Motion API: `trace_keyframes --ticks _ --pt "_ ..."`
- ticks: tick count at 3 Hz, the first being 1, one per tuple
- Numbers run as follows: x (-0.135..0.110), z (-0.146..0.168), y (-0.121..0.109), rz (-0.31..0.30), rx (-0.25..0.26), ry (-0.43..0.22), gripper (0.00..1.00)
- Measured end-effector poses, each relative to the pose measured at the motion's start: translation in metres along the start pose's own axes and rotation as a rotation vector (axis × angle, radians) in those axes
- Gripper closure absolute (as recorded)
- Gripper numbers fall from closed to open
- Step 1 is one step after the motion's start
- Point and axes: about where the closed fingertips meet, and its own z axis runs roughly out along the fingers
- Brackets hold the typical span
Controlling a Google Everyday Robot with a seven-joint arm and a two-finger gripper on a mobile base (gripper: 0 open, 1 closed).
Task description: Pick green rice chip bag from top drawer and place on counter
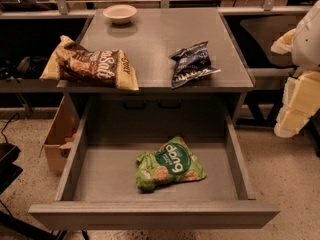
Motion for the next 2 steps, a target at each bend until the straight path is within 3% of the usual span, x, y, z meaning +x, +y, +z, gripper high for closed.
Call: trace_keyframes --ticks 1,2 --pt "0.0 0.0 0.0 0.0 0.0 0.0 0.0" --pt "-0.01 0.025 0.006 -0.02 -0.012 -0.083 0.0"
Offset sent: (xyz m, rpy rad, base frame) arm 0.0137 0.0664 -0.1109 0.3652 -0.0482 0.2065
